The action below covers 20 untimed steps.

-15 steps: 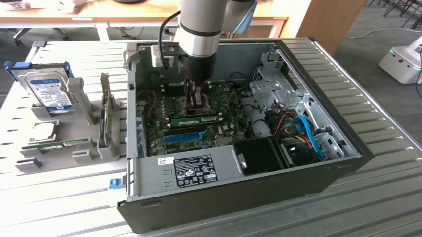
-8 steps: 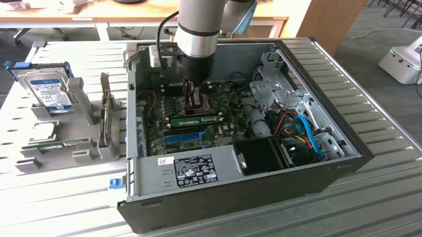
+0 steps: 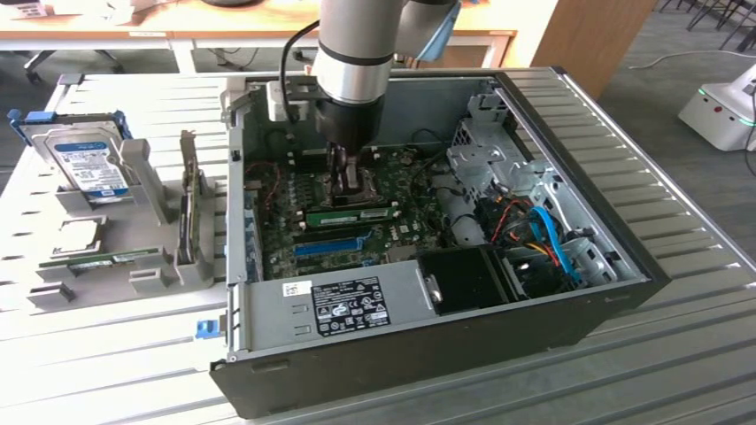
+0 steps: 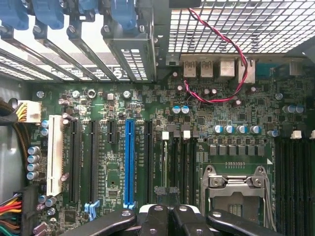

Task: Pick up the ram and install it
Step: 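Press down the ram until it locks into place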

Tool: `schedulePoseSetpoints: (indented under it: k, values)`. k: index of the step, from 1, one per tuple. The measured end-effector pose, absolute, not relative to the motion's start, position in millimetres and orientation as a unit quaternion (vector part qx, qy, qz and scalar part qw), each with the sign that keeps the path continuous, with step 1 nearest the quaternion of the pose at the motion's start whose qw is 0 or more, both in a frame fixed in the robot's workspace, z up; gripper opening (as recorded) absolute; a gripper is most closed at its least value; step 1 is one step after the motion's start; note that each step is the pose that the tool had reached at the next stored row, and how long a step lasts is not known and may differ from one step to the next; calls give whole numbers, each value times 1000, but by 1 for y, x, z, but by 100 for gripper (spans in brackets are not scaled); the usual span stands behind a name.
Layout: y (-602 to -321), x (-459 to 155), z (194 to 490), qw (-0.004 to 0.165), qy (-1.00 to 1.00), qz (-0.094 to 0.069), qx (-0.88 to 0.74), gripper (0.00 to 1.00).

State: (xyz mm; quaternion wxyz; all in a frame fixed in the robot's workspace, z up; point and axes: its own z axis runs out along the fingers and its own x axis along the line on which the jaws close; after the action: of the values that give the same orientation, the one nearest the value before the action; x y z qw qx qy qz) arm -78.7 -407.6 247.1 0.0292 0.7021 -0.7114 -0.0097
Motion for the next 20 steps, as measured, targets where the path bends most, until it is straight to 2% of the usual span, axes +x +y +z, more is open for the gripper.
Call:
schedulePoseSetpoints:
  k: [20]
  values:
    - [-408, -79, 234, 29, -711, -10, 702, 10]
